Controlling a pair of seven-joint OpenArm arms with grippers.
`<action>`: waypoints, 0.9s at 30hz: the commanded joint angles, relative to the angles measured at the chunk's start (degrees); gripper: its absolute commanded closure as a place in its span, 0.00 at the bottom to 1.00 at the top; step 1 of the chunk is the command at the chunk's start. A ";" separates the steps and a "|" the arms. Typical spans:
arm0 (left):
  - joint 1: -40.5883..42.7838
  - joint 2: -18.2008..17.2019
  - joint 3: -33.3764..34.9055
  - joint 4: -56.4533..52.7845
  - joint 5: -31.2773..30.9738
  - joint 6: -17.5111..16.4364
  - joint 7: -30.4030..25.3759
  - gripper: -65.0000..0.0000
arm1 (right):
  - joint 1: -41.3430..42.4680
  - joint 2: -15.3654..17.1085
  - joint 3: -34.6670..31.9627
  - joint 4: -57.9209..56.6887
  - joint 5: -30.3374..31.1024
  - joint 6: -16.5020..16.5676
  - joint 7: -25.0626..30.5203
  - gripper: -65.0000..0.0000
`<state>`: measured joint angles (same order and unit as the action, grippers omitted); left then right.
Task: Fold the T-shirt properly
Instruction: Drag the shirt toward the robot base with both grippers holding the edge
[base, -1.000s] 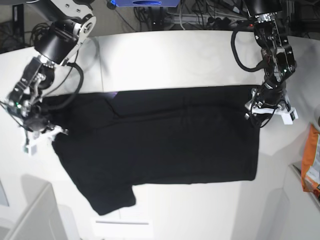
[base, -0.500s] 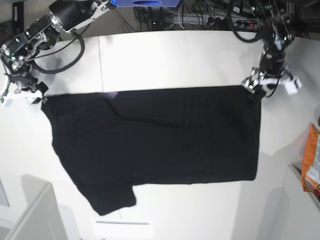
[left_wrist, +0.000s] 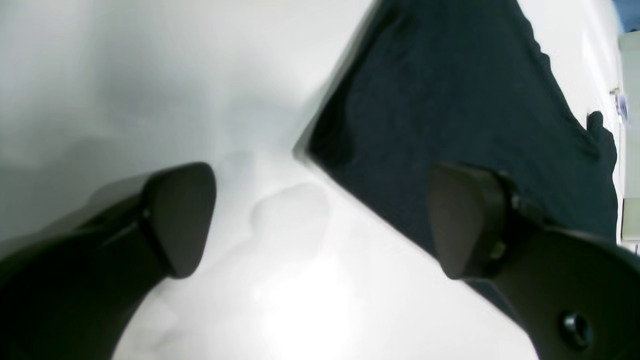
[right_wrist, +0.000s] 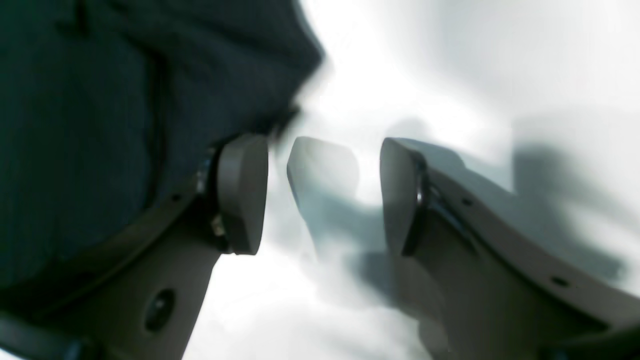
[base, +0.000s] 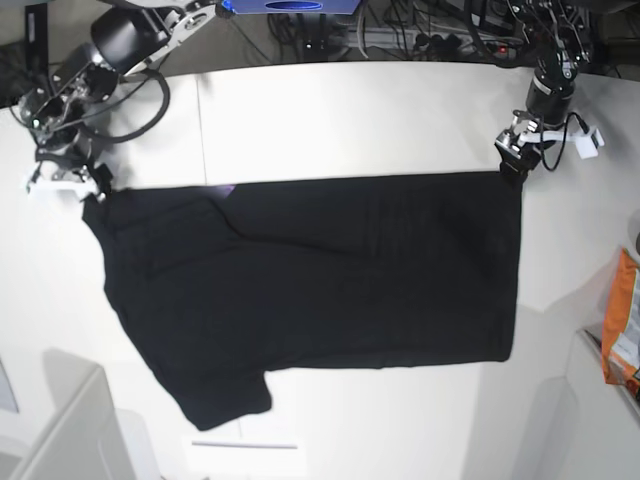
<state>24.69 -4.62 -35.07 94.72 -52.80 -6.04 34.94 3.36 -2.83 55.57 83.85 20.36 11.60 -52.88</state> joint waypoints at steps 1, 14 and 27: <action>-0.20 -0.43 -0.05 0.01 -0.52 -0.07 -0.08 0.00 | 0.38 0.68 -0.05 -0.47 -0.36 0.05 -0.44 0.48; -3.46 -0.26 3.47 -3.16 4.14 -0.15 -0.34 0.00 | 3.99 0.50 0.03 -2.93 -0.10 2.60 -0.88 0.48; -6.45 -0.17 3.64 -8.26 4.22 -0.15 -0.08 0.00 | 4.34 1.03 0.38 -8.91 3.24 5.42 -0.44 0.49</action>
<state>17.45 -4.95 -31.62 87.11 -50.00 -8.49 31.86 7.73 -1.87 56.01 75.29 25.61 17.61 -50.92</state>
